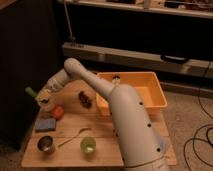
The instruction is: Place pepper in paper cup
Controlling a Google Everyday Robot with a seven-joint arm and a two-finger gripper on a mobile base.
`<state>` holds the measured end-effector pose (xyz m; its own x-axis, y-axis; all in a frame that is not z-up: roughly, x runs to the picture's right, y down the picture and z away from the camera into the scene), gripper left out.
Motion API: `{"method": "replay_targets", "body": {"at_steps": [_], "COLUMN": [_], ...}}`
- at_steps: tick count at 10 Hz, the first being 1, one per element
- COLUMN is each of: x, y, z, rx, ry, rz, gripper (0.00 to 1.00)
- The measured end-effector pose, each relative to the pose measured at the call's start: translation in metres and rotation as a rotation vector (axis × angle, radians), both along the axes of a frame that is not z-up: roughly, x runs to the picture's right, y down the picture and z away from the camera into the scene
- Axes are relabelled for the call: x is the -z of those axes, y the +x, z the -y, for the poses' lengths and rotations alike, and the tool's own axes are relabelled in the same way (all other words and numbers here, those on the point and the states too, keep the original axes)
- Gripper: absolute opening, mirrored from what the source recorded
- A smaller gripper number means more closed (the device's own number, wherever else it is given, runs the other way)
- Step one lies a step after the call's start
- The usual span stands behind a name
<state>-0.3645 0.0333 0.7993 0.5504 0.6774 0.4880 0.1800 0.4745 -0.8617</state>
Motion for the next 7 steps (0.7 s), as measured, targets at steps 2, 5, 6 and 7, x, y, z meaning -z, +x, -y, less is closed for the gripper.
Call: {"method": "replay_targets", "body": {"at_steps": [2, 5, 6, 7], "x": [0.0001, 0.002, 0.0011, 0.0016], "y": [0.0014, 0.0052, 0.0064, 0.0058], "z": [-0.0019, -0.0009, -0.0008, -0.0007], "rx": [0.0, -0.012, -0.013, -0.013], "ry": [0.001, 0.005, 0.003, 0.003], "rz": [0.019, 0.025, 0.022, 0.022], "gripper": [0.8, 0.8, 0.8, 0.8]}}
